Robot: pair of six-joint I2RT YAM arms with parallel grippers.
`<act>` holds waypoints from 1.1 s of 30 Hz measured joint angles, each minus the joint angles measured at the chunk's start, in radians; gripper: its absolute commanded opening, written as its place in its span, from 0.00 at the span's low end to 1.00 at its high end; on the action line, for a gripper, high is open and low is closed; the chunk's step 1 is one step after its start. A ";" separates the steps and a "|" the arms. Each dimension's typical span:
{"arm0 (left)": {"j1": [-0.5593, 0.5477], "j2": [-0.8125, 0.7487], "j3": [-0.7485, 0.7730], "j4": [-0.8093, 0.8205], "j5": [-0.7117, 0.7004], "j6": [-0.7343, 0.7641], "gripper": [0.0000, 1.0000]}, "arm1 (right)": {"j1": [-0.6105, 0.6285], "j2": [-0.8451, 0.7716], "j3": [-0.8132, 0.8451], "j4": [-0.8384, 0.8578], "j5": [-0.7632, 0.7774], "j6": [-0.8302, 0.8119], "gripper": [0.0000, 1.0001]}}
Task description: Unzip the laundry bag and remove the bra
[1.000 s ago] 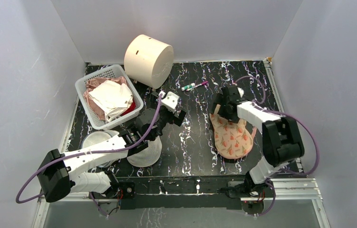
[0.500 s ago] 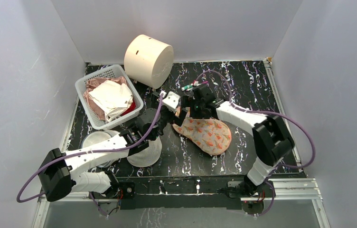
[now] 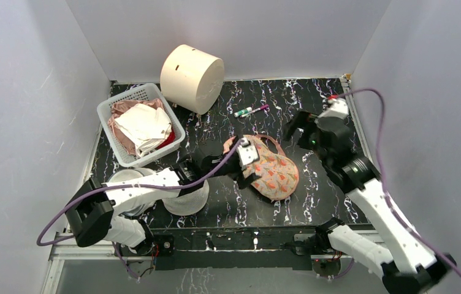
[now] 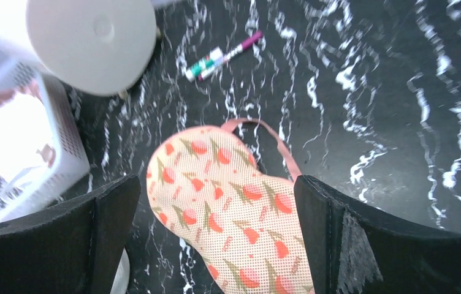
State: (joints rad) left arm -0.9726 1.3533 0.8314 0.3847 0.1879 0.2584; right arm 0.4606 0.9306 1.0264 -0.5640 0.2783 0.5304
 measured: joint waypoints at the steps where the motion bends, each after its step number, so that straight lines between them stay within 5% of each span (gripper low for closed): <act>1: -0.002 0.014 -0.006 -0.002 0.081 0.031 0.91 | 0.000 -0.066 -0.006 -0.016 0.031 -0.001 0.98; 5: -0.036 0.047 -0.039 -0.026 0.231 0.156 0.83 | 0.000 -0.243 -0.007 -0.025 0.101 -0.009 0.98; 10: -0.142 0.172 -0.042 -0.058 0.219 0.293 0.66 | 0.000 -0.398 -0.013 -0.021 0.150 -0.030 0.98; 20: -0.203 0.350 -0.043 0.012 0.053 0.380 0.76 | 0.000 -0.383 -0.069 -0.046 0.121 -0.035 0.98; 25: -0.212 0.381 -0.043 0.066 -0.017 0.389 0.73 | 0.000 -0.383 -0.083 -0.054 0.102 -0.034 0.98; 33: -0.224 0.442 -0.002 0.117 -0.089 0.353 0.47 | 0.000 -0.381 -0.108 -0.055 0.090 -0.030 0.98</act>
State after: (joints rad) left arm -1.1965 1.7954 0.8291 0.5022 0.0986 0.6113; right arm 0.4606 0.5495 0.9184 -0.6189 0.3679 0.5007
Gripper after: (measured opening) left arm 0.568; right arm 0.980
